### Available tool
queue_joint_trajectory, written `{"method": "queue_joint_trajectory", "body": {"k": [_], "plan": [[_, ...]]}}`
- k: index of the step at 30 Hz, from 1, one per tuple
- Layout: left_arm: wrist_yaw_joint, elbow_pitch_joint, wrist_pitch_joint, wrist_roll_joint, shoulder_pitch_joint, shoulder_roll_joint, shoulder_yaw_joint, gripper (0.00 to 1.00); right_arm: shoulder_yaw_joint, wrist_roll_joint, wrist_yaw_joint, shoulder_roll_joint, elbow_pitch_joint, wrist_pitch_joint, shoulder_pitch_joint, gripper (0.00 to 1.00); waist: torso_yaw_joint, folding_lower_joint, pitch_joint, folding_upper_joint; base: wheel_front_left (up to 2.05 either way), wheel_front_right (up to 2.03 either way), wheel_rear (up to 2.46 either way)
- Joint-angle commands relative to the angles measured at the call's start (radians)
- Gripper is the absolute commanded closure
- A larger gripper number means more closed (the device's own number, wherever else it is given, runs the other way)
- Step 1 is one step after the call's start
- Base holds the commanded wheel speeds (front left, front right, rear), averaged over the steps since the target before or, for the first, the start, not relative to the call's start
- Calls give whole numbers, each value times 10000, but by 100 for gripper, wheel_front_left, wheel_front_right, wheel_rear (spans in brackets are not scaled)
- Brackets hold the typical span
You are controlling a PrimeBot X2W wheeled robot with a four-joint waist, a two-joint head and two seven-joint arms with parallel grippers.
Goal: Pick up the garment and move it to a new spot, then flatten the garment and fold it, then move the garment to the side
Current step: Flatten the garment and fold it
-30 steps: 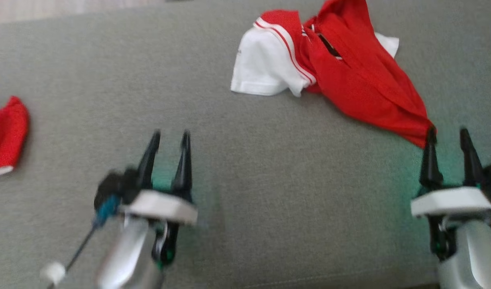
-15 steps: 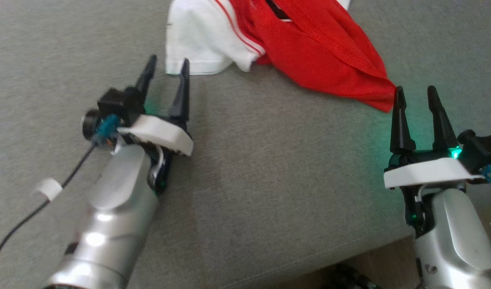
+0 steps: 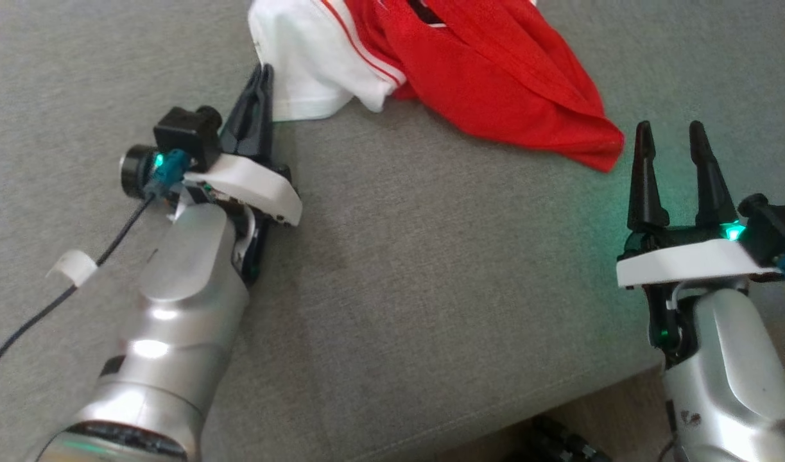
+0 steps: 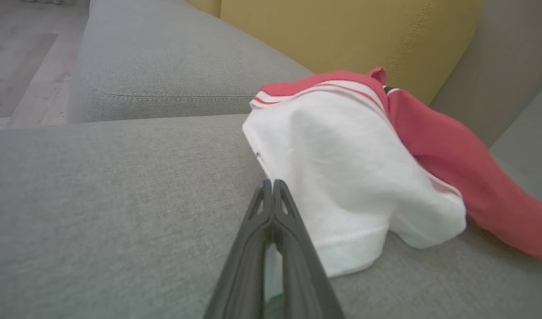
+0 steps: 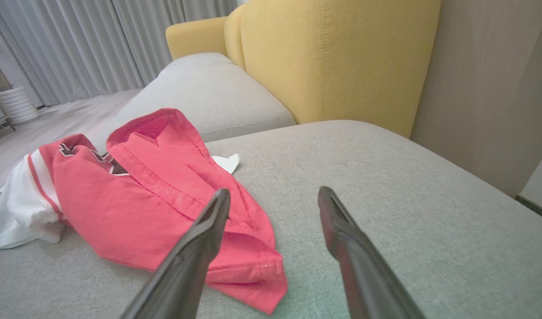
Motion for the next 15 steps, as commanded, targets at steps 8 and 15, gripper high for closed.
{"method": "queue_joint_trajectory", "body": {"k": [8, 15], "plan": [[-50, -878, 81, -557, 1679, 166, 362, 100, 104, -204, -7, -30, 49, -93, 224, 0, 1191, -1, -1261, 0, 0, 0, 0], [24, -2549, 81, -900, 3011, 164, 609, 100, -16, -273, -7, -30, 392, -93, 922, 0, 2262, -1, -2475, 0, 0, 0, 0]]}}
